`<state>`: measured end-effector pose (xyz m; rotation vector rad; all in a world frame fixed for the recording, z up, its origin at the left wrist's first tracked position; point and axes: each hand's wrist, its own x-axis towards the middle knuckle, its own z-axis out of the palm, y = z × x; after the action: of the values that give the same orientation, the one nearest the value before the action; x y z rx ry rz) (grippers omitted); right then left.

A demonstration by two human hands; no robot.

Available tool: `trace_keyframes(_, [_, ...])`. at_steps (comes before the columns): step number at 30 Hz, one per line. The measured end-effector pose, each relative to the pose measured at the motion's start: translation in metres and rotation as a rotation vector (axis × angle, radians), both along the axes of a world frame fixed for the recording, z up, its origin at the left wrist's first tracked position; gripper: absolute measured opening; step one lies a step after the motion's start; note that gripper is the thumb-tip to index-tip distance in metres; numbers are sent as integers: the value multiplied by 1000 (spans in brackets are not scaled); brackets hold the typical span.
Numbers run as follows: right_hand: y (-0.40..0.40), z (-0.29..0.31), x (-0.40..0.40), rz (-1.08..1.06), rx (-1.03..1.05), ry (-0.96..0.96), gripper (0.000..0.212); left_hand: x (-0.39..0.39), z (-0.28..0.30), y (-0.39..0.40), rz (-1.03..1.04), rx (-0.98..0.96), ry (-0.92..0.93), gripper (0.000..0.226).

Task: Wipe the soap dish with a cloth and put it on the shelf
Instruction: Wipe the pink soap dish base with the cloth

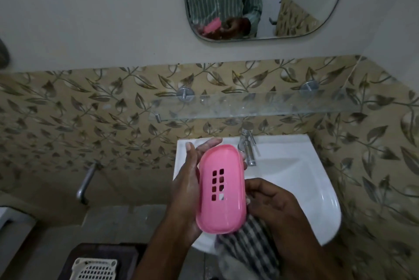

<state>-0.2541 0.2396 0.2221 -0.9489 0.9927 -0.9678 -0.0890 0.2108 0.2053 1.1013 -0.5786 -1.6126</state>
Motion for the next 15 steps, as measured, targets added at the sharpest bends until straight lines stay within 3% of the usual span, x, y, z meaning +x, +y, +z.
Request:
trace_keyframes(3, [6, 8, 5, -28, -220, 120, 27, -22, 2, 3, -23, -44, -287, 57])
trace_keyframes(6, [10, 2, 4, -83, -408, 327, 31, -27, -1, 10, -75, -42, -328, 52])
trace_keyframes(9, [9, -9, -2, -117, -515, 514, 35, -17, 1, 12, -112, -192, -454, 12])
trace_keyframes(10, [7, -12, -3, -133, -570, 588, 35, -13, 2, 13, -144, -179, -466, 19])
trace_keyframes(13, [0, -16, -6, -146, -784, 758, 30, -2, 9, 18, -220, -67, -235, 24])
trace_keyframes(15, [-2, -16, -7, -73, -892, 816, 33, 7, 11, 18, -295, 101, 16, 58])
